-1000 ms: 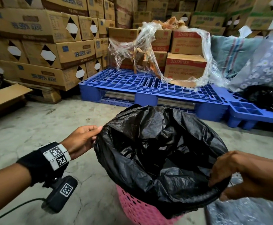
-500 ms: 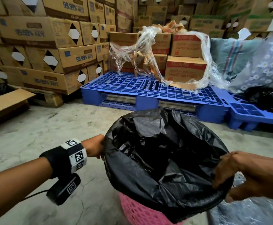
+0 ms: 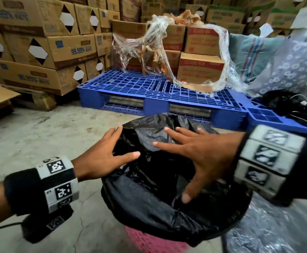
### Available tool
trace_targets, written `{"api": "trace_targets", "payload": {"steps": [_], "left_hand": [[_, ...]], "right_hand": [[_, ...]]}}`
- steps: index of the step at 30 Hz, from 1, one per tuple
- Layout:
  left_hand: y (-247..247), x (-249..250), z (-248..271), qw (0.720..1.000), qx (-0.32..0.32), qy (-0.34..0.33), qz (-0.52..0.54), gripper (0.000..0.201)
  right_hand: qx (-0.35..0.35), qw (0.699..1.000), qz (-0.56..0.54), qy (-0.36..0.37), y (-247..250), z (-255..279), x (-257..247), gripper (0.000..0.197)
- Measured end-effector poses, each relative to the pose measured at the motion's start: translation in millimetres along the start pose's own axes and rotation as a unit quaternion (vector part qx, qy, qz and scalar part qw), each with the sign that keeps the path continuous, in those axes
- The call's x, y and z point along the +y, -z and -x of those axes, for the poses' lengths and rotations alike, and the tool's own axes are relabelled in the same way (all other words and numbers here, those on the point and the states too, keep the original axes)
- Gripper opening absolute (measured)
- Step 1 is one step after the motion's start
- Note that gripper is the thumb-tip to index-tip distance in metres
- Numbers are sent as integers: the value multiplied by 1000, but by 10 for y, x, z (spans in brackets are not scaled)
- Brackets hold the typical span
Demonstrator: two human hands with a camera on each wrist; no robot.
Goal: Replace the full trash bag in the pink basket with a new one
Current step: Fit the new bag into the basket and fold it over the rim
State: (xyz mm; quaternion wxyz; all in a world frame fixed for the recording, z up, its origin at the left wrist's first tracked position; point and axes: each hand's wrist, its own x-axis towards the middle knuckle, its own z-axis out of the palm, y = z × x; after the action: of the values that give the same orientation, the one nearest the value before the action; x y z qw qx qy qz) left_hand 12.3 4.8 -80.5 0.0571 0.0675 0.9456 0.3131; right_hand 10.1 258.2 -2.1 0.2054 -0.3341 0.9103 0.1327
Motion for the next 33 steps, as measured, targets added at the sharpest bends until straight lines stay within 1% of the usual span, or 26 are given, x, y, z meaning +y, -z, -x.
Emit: {"api": "trace_targets", "payload": {"steps": [3, 5, 8, 12, 14, 16, 18, 21, 22, 23, 24, 25, 26, 27, 28, 29, 30, 31, 32, 33], "left_hand": [[-7, -3, -3, 999, -4, -25, -39, 105], [-3, 1, -3, 996, -3, -49, -73, 100], [-11, 5, -9, 994, -3, -69, -89, 95], [-20, -44, -3, 993, -5, -77, -87, 85], [-17, -38, 9, 994, -4, -83, -77, 81], [-8, -25, 14, 994, -6, -83, -70, 78], [-6, -17, 20, 994, -10, -81, -67, 78], [1, -9, 32, 995, -14, -75, -60, 77], [-4, -12, 32, 995, -15, -75, -58, 76], [-6, -12, 36, 995, -14, -76, -58, 75], [-9, -15, 31, 995, -14, -76, -58, 74], [-9, -20, 26, 995, -15, -74, -57, 73], [-11, -23, 23, 995, -16, -74, -57, 72], [-12, -24, 21, 995, -17, -76, -57, 72], [-17, -29, 22, 995, -17, -77, -56, 71], [-19, -34, 26, 995, -14, -80, -55, 71], [-4, -24, 31, 995, -11, -82, -53, 71], [-12, -38, 27, 995, -12, -80, -51, 72], [-2, -25, 22, 995, -10, -80, -51, 73], [4, -24, 18, 996, -9, -78, -51, 75]], "right_hand": [[-45, 999, 25, -6, -146, -460, -155, 130], [-59, 997, 43, -7, -281, -711, -198, 130], [-53, 998, 34, -13, -482, -985, -210, 128], [-93, 994, 50, -9, -807, -1383, -235, 126], [-107, 992, 67, -21, -977, -1553, -240, 117], [-107, 992, 69, -11, -1130, -1706, -231, 106], [-120, 991, 64, -18, -1262, -1830, -241, 102], [-103, 994, 45, -12, -1377, -1891, -285, 96], [-72, 996, 45, -9, -1410, -1916, -330, 102], [-47, 997, 51, -17, -1454, -1923, -349, 114], [-50, 997, 46, -41, -1487, -1939, -347, 124], [-63, 995, 56, -56, -1540, -2010, -333, 119], [-89, 991, 68, -71, -1592, -2050, -322, 107], [-84, 991, 56, -91, -1643, -2062, -336, 98], [-65, 992, 38, -100, -1614, -1985, -413, 92], [-42, 994, 47, -89, -1476, -1899, -461, 86], [-80, 993, 53, -67, -1312, -1841, -486, 77], [-130, 990, 34, -40, -1163, -1818, -435, 69], [-156, 987, 7, -28, -912, -1750, -347, 62], [-153, 988, -13, -32, -707, -1744, -281, 56]]}}
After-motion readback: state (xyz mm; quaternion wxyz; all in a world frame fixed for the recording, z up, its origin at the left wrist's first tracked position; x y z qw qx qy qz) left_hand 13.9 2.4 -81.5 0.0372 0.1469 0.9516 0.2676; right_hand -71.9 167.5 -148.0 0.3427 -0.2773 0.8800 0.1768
